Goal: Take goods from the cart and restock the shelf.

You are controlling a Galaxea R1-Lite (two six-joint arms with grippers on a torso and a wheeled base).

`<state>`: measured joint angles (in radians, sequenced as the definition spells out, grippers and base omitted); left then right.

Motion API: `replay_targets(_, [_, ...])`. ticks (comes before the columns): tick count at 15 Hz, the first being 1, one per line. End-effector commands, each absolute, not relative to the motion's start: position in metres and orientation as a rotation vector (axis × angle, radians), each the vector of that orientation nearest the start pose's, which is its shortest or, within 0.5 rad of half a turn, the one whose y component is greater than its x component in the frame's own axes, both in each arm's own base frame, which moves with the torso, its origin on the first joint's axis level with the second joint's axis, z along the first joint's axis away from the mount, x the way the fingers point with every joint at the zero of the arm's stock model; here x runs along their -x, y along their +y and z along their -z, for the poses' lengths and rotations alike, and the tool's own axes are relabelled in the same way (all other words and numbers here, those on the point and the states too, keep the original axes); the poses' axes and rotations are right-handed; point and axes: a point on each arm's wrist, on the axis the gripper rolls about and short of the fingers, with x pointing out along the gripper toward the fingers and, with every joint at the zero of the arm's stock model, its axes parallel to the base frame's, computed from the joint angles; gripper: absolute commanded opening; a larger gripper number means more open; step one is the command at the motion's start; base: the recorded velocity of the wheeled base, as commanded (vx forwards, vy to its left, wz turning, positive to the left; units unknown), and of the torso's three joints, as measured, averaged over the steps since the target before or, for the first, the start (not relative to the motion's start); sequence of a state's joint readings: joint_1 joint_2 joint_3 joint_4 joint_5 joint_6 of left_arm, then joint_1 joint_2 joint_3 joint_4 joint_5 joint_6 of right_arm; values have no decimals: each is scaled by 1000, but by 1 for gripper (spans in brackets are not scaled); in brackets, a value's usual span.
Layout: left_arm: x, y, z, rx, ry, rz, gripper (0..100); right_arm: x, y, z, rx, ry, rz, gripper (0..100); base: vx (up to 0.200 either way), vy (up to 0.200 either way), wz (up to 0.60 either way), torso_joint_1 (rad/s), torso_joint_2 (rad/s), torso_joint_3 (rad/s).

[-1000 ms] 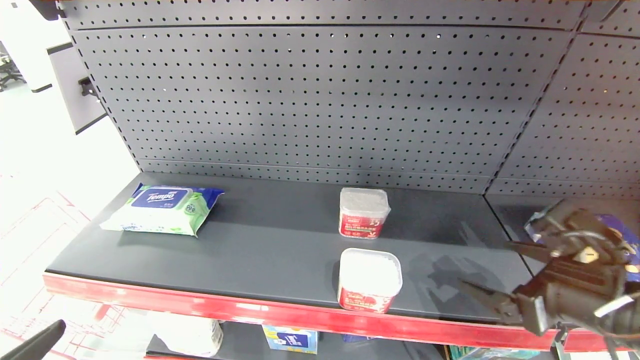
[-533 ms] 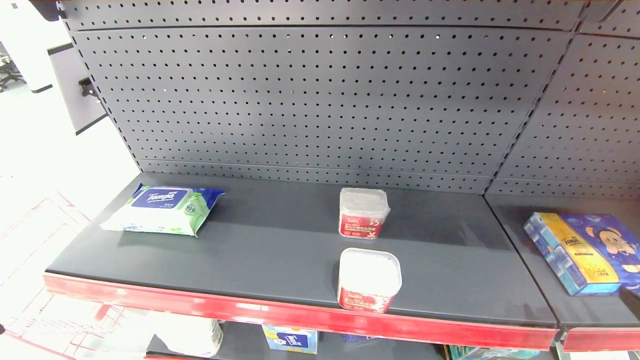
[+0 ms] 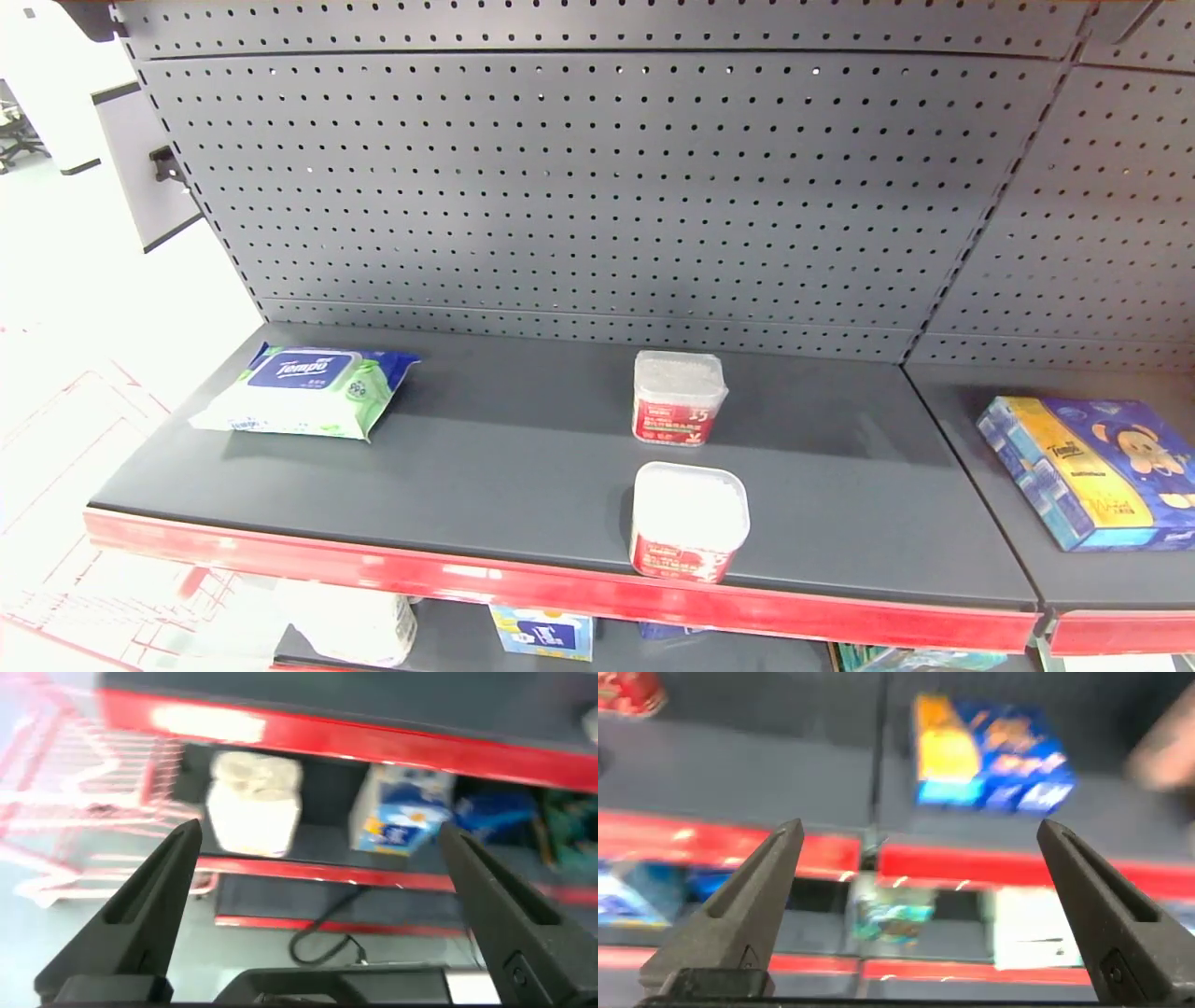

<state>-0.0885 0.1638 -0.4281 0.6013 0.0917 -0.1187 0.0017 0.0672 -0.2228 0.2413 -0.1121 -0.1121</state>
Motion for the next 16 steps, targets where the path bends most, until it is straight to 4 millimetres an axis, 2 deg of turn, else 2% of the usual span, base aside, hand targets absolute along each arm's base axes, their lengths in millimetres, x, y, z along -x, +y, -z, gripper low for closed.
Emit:
replay_targets(1, [52,0,-116,109,329,-126,100,34,-2,-86,92,98,92,100,0,0,0,0,0,0])
replay_targets(2, [53,0,-115,109,324,-115,100,33,-2,-86,89,91,91,100,0,0,0,0,0,0])
replay_targets(3, [56,-1,-100,64,231,17,100,30,-2,-86,63,35,83,100,0,0,0,0,0,0])
replay_targets(5, [49,-1,-100,39,172,26,100,28,-2,-84,36,24,64,100,0,0,0,0,0,0])
replay_targets(7, [29,-1,-84,4,41,31,100,27,-1,-84,42,16,18,100,0,0,0,0,0,0])
replay_targets(8, [26,-1,-83,1,-3,34,100,27,-1,-83,43,11,12,100,0,0,0,0,0,0])
replay_targets(10, [23,-1,-76,-12,-5,25,100,23,0,-83,111,-65,17,100,0,0,0,0,0,0])
replay_targets(13, [23,0,-75,3,2,-6,100,23,-1,-83,118,-59,37,100,0,0,0,0,0,0])
replay_targets(15, [23,0,-75,5,0,-8,100,24,-4,-84,93,-12,203,100,0,0,0,0,0,0])
replay_targets(16, [23,0,-75,3,0,-8,100,25,-5,-84,70,-27,221,100,0,0,0,0,0,0])
